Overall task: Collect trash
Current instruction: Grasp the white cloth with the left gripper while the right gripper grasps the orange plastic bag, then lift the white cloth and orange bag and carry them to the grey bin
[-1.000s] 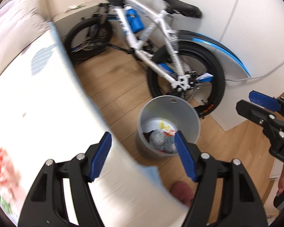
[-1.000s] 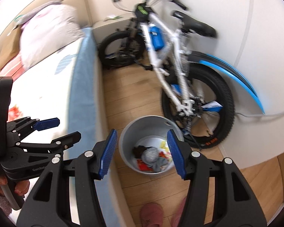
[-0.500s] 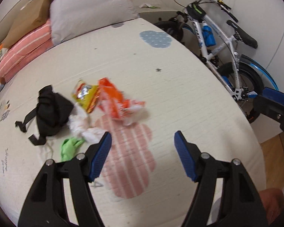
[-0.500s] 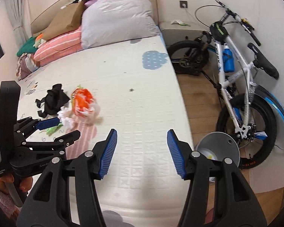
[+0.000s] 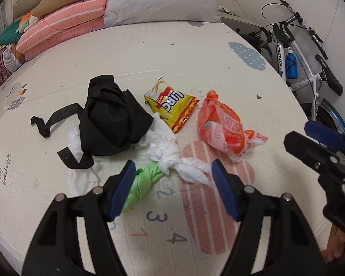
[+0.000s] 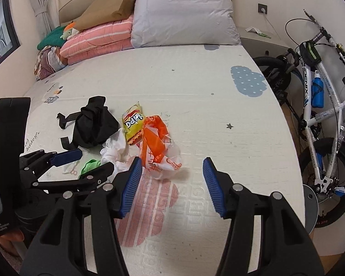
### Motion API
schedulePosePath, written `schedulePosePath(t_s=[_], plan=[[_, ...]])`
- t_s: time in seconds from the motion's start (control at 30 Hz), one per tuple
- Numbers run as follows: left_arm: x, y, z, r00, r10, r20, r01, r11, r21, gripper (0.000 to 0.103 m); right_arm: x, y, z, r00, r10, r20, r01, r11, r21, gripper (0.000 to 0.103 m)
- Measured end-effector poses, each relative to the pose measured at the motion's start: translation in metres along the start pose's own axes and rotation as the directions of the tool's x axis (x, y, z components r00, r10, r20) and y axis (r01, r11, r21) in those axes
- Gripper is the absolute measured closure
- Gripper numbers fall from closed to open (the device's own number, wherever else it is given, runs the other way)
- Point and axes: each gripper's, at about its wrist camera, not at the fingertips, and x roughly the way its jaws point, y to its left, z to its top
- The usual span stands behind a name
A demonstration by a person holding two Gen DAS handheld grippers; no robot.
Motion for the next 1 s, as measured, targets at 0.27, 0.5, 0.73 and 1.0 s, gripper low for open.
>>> schedulePosePath(t_s=[0.27,0.5,0.73,1.0], plan=[[0.038,0.016,0.004,0.999,-0.042,-0.034,0.040,0.998,-0.045,0.035,0.041,0.006,0.001,0.999,0.016,-0.049,-0.017,1.000,-0.023,0.050],[0.052,0.017,0.003,0.996,-0.068,-0.053,0.066,0.997,-0.041,0.054,0.055,0.008,0.001,0.997,0.043,-0.066,-0.045,0.998,-0.033,0.055],[0.048,0.004,0.001,0.996,-0.087,-0.024,0.087,0.996,0.024,0.077,0.048,0.011,0.002,0.997,0.050,-0.050,-0.053,0.997,-0.053,0.076],[0.034,0.003,0.003,0.996,-0.089,0.005,0.089,0.995,0.045,0.077,0.029,0.004,0.004,0.999,0.052,-0.010,-0.052,0.998,-0.039,0.084]])
